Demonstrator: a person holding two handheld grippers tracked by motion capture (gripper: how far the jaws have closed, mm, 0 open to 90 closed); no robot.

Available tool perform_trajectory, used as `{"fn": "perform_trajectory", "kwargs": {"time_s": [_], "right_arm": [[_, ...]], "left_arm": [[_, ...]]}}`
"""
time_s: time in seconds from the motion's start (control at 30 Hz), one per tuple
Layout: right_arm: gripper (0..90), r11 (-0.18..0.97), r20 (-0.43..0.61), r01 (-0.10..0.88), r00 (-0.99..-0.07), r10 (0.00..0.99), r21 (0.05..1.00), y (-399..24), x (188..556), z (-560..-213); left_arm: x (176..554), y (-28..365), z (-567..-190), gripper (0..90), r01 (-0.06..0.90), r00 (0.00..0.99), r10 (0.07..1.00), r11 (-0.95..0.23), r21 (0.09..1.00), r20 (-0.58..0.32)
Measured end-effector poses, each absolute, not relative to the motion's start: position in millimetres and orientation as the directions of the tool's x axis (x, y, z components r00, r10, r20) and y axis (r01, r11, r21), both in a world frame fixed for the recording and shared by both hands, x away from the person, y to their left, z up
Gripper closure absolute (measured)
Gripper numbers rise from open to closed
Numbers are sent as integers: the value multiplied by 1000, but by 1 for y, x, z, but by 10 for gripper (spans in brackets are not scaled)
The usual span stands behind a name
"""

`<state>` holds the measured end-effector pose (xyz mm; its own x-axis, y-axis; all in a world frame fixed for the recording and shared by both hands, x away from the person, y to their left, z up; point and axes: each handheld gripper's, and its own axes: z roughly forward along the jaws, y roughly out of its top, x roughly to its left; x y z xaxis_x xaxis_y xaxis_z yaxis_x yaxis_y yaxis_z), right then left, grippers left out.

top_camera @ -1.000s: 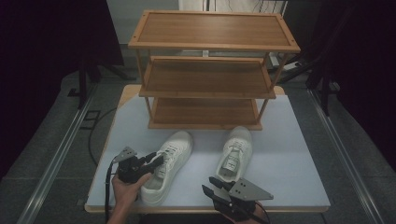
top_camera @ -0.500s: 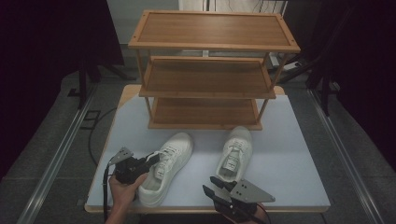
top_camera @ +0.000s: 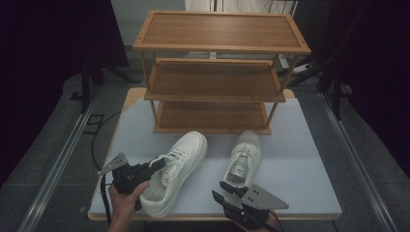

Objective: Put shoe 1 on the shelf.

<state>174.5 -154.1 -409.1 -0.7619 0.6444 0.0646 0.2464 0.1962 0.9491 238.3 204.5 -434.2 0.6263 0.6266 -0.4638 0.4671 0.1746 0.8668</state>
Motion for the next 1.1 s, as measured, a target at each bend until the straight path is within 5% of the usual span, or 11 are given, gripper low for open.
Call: {"fn": "perform_trajectory", "kwargs": {"time_s": [1.1], "right_arm": [[607,166,54,210,-760,648,963,-158,182,-396]], "left_arm": [[273,164,-374,801,416,660,547,304,857,-515]]}}
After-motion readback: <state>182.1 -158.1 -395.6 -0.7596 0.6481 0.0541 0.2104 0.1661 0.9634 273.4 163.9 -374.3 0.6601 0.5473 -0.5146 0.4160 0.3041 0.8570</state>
